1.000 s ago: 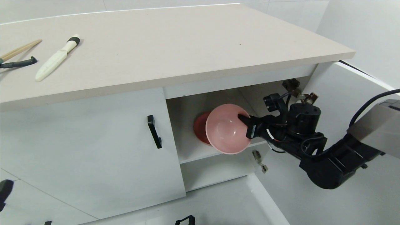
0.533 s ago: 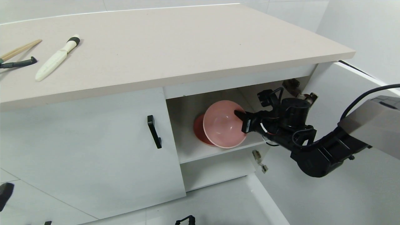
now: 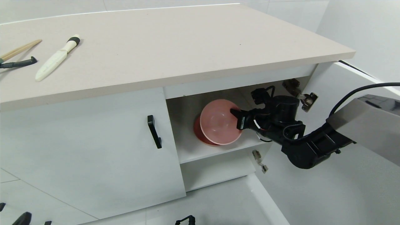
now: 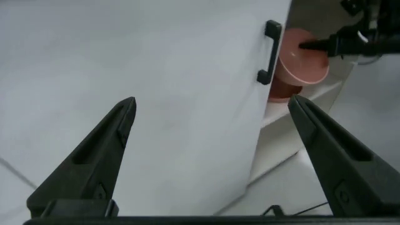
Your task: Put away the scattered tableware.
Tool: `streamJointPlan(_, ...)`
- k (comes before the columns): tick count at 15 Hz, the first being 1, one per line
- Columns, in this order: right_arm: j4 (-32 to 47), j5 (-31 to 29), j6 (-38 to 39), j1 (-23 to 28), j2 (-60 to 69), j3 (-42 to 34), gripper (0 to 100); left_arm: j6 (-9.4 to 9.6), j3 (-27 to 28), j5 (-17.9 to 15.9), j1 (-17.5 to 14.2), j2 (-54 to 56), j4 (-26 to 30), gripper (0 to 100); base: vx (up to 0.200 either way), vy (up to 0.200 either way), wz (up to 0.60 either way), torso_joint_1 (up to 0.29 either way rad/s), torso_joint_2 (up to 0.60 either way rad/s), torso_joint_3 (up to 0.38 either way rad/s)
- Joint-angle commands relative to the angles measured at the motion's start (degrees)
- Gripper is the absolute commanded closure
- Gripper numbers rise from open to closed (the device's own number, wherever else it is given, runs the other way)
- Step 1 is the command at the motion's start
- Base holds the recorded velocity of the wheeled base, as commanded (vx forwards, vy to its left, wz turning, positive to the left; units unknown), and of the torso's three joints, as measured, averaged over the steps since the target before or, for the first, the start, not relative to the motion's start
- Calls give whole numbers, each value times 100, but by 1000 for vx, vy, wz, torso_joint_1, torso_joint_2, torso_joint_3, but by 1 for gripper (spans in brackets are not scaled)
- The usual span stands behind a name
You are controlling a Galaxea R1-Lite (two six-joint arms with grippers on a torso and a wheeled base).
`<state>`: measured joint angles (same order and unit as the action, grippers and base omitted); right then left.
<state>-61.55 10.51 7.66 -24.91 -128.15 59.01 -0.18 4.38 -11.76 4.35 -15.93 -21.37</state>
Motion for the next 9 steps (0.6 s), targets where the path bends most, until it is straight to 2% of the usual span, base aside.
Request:
streamJointPlan(1, 205, 4, -1, -14, -255, 286, 100, -324, -297, 7, -57, 293, 89, 0, 0, 0, 0, 0, 0, 0)
streamJointPlan(3, 354, -5, -1, -14, -386, 541, 100, -368, -438, -1, -57, 503, 564, 0, 0, 0, 0, 0, 0, 0)
streamJointPlan(5, 398, -14, -10, -32, -395, 532, 100, -281, -438, 78, -40, 644, 1153, 0, 0, 0, 0, 0, 0, 0)
streamJointPlan(6, 407, -40, -18, -32, -395, 497, 100, -166, -438, 254, -5, 714, 1548, 0, 0, 0, 0, 0, 0, 0)
streamJointPlan(9, 407, -58, -177, -23, -430, 506, 100, -8, -438, 508, 83, 846, 1724, 0, 0, 0, 0, 0, 0, 0)
